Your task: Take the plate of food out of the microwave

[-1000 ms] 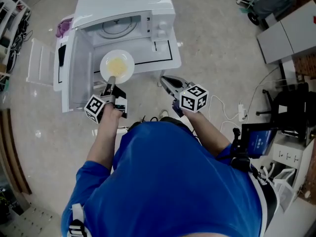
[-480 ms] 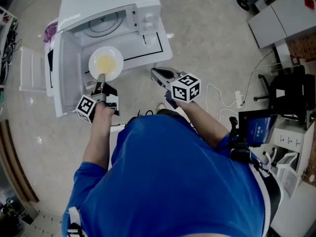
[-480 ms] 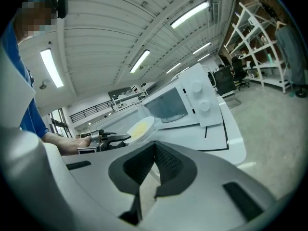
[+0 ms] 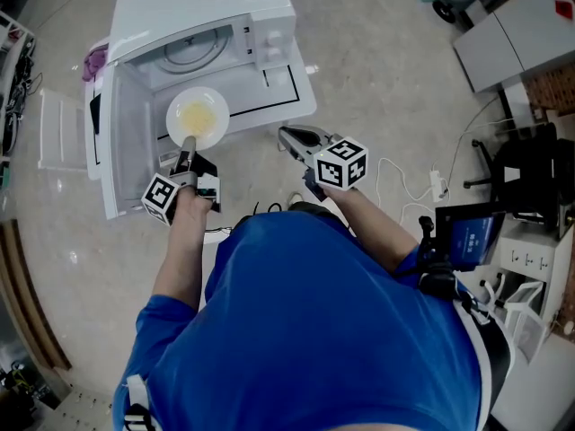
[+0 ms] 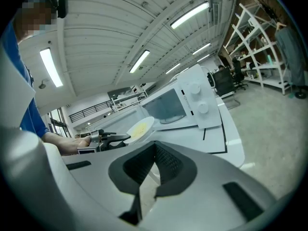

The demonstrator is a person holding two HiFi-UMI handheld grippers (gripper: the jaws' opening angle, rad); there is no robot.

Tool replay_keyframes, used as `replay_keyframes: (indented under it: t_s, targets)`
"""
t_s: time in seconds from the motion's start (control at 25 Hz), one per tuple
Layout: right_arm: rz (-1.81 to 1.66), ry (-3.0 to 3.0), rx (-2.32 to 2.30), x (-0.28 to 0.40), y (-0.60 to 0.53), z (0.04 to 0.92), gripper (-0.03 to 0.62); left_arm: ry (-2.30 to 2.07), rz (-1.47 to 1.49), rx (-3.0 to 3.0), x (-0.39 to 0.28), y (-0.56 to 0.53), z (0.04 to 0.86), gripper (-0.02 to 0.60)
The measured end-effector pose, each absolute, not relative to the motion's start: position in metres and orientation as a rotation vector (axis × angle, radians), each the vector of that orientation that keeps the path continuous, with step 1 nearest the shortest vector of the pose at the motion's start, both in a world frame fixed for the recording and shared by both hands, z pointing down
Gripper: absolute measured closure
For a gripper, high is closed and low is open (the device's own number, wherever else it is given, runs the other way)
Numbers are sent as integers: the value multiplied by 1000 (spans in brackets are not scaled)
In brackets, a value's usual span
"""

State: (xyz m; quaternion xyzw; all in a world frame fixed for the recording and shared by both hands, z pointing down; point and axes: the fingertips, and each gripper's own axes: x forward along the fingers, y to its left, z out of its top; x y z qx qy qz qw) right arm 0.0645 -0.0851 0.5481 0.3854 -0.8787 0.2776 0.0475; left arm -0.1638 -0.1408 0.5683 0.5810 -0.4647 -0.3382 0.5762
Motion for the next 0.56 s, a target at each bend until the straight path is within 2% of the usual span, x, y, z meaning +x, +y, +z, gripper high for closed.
replay_keyframes:
  t_s: [0.56]
  targets:
    - [816, -2697, 1157, 61, -92, 545, 589, -1095, -847, 1362, -169, -144, 562, 561]
